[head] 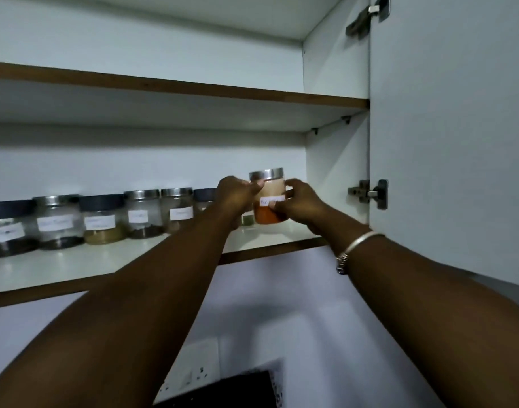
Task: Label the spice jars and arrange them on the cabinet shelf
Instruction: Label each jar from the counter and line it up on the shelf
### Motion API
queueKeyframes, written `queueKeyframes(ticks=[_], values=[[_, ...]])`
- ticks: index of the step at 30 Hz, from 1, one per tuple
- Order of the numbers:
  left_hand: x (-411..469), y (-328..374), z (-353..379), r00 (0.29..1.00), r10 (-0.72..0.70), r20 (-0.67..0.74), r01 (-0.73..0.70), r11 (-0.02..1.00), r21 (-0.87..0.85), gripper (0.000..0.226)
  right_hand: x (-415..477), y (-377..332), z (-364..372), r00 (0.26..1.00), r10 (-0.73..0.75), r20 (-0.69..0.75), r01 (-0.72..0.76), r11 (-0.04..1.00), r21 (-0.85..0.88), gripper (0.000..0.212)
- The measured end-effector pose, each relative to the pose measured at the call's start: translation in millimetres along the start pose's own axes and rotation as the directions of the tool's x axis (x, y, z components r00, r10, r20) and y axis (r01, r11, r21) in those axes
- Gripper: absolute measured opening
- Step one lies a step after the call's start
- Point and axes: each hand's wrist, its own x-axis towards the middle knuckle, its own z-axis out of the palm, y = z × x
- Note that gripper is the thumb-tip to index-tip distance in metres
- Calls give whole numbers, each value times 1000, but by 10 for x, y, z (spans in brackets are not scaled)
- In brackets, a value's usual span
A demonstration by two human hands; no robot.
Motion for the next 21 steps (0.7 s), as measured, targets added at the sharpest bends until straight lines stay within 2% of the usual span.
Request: queueKeyframes(ticks=[2, 4, 8, 12, 17, 21], values=[[156, -153, 88, 995, -93, -23, 92, 996, -21, 26, 178, 84, 97, 999, 36, 38, -30, 990, -137, 56], [416, -297, 277, 988, -146, -57, 145, 989, -29, 24, 466, 242, 146, 996, 57, 73, -42, 980, -192, 55], [616, -414, 439, 973, -219, -77, 212, 974, -81, 22, 778, 416, 217, 991, 96, 92, -72, 969, -235, 56], [673, -463, 543, 959, -274, -68, 266, 958, -108, 23, 1068, 564, 340, 979, 151, 138, -115, 964, -238, 46], [687, -493, 524, 963, -269, -6, 263, 945, -196, 34, 1186, 573, 422, 986, 116, 121, -70, 941, -332, 44], [673, -556, 437, 958, -286, 4, 277, 924, -262, 38, 1246, 611, 448, 983, 114, 145, -68, 953, -294, 46]])
